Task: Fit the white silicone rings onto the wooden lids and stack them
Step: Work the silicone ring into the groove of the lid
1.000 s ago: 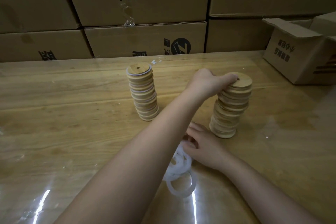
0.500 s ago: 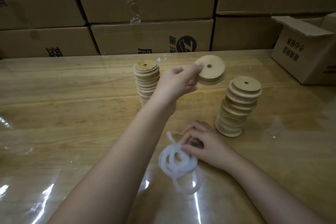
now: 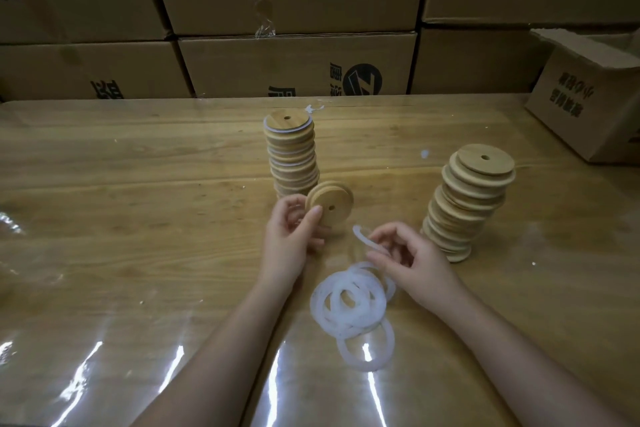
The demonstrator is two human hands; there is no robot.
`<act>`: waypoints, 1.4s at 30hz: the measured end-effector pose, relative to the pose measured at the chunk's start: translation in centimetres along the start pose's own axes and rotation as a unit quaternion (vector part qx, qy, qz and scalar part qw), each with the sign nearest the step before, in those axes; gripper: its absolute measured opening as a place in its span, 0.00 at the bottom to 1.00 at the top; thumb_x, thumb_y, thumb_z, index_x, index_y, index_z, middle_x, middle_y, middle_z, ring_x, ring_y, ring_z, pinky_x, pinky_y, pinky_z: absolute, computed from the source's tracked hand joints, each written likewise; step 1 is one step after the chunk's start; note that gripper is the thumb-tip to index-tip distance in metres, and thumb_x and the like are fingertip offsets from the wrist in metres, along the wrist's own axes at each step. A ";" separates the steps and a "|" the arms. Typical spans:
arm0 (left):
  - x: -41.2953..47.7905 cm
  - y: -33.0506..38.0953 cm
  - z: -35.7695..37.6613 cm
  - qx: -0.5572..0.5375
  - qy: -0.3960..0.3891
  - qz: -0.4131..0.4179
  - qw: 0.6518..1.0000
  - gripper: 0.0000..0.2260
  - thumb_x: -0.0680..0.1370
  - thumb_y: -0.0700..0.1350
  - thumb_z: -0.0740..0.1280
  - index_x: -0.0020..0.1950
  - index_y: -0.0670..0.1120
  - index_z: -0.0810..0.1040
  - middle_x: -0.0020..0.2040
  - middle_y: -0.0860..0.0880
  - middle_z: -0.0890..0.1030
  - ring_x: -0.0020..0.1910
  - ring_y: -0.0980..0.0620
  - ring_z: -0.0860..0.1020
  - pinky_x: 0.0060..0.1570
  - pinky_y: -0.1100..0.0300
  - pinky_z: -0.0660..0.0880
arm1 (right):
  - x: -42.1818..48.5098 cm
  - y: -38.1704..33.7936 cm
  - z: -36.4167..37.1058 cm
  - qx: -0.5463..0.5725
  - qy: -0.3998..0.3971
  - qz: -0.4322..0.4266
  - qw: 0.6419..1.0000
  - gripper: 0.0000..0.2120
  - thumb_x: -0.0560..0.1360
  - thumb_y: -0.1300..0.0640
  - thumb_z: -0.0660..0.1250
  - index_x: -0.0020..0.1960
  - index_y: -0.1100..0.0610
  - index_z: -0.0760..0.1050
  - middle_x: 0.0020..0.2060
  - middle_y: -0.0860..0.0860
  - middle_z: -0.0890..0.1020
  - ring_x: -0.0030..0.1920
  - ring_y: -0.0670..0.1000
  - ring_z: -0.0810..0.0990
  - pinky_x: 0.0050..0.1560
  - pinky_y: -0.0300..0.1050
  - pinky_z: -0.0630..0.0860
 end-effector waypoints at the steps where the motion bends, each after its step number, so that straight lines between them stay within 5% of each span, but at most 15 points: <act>1: 0.0 -0.1 0.1 0.019 -0.006 0.009 1.000 0.06 0.77 0.37 0.66 0.49 0.47 0.73 0.45 0.42 0.80 0.35 0.52 0.80 0.27 0.66 0.74 | 0.0 0.0 0.1 -0.003 -0.008 0.000 1.000 0.09 0.70 0.60 0.72 0.44 0.48 0.76 0.31 0.44 0.74 0.32 0.41 0.69 0.36 0.31 0.68; 5: 0.1 -0.3 0.5 0.044 -0.048 0.044 0.997 0.09 0.76 0.35 0.67 0.50 0.48 0.74 0.45 0.46 0.80 0.38 0.53 0.79 0.33 0.64 0.77 | -0.1 -0.7 -0.1 0.020 0.006 -0.024 0.999 0.08 0.74 0.64 0.67 0.43 0.51 0.78 0.36 0.45 0.80 0.36 0.42 0.76 0.38 0.34 0.72; 9: -0.1 -0.3 1.2 0.092 -0.104 0.075 0.988 0.11 0.75 0.37 0.69 0.53 0.50 0.77 0.46 0.46 0.82 0.41 0.41 0.81 0.40 0.49 0.80 | 0.1 -1.3 -0.8 0.024 0.051 -0.061 0.997 0.06 0.74 0.66 0.66 0.44 0.58 0.79 0.42 0.51 0.77 0.35 0.43 0.76 0.36 0.34 0.73; 11: -0.3 -0.4 1.6 0.124 -0.124 0.096 0.980 0.12 0.74 0.39 0.70 0.53 0.54 0.78 0.46 0.51 0.83 0.39 0.45 0.80 0.41 0.46 0.79 | 0.2 -1.0 -1.2 0.028 0.078 -0.055 0.995 0.06 0.74 0.66 0.67 0.44 0.57 0.80 0.39 0.51 0.76 0.32 0.43 0.75 0.34 0.35 0.74; 18: -0.6 -0.6 2.0 0.195 -0.133 0.142 0.961 0.09 0.71 0.50 0.71 0.47 0.59 0.73 0.44 0.63 0.77 0.37 0.59 0.75 0.38 0.64 0.73 | 0.1 0.1 -1.6 0.041 0.128 -0.034 0.990 0.07 0.72 0.63 0.69 0.41 0.51 0.76 0.33 0.49 0.79 0.32 0.45 0.77 0.33 0.38 0.75; 24: -1.2 -0.2 2.6 0.255 -0.141 0.209 0.934 0.04 0.73 0.51 0.68 0.42 0.55 0.73 0.41 0.57 0.77 0.36 0.58 0.76 0.34 0.68 0.70 | 0.2 -0.4 -1.6 -0.027 0.135 -0.092 0.986 0.06 0.71 0.62 0.71 0.41 0.53 0.76 0.46 0.46 0.76 0.38 0.48 0.77 0.36 0.50 0.77; 27: -1.7 0.2 2.6 0.252 -0.135 0.228 0.931 0.04 0.74 0.53 0.66 0.43 0.55 0.74 0.38 0.56 0.77 0.35 0.58 0.77 0.33 0.61 0.74 | 0.2 -0.2 -1.7 -0.033 0.139 -0.094 0.985 0.08 0.72 0.61 0.70 0.41 0.50 0.75 0.45 0.44 0.77 0.39 0.49 0.77 0.36 0.52 0.77; 33: -2.6 0.9 3.1 0.320 -0.140 0.268 0.898 0.20 0.68 0.62 0.68 0.51 0.49 0.77 0.43 0.54 0.78 0.38 0.58 0.78 0.35 0.56 0.78 | 0.3 0.0 -1.9 -0.028 0.147 -0.092 0.984 0.08 0.73 0.59 0.70 0.41 0.47 0.74 0.43 0.42 0.77 0.38 0.49 0.77 0.35 0.49 0.77; 38: -2.6 1.3 3.0 0.341 -0.109 0.289 0.888 0.11 0.74 0.50 0.66 0.50 0.43 0.78 0.43 0.49 0.81 0.35 0.52 0.80 0.34 0.51 0.78 | 0.4 0.1 -1.9 -0.031 0.146 -0.088 0.985 0.09 0.73 0.61 0.69 0.41 0.48 0.74 0.43 0.43 0.76 0.38 0.48 0.76 0.35 0.48 0.76; 42: -2.5 1.5 2.9 0.349 -0.093 0.289 0.887 0.11 0.76 0.50 0.64 0.50 0.44 0.80 0.43 0.51 0.82 0.37 0.56 0.78 0.36 0.54 0.76 | 0.3 0.0 -1.9 -0.028 0.151 -0.085 0.984 0.08 0.73 0.60 0.69 0.41 0.48 0.75 0.43 0.41 0.77 0.39 0.47 0.77 0.36 0.49 0.76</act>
Point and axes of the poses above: each hand's wrist, its own x-axis towards the middle knuckle, its own z-axis out of the palm, y = z × x, the point moved 6 cm from there along x, towards the middle knuckle
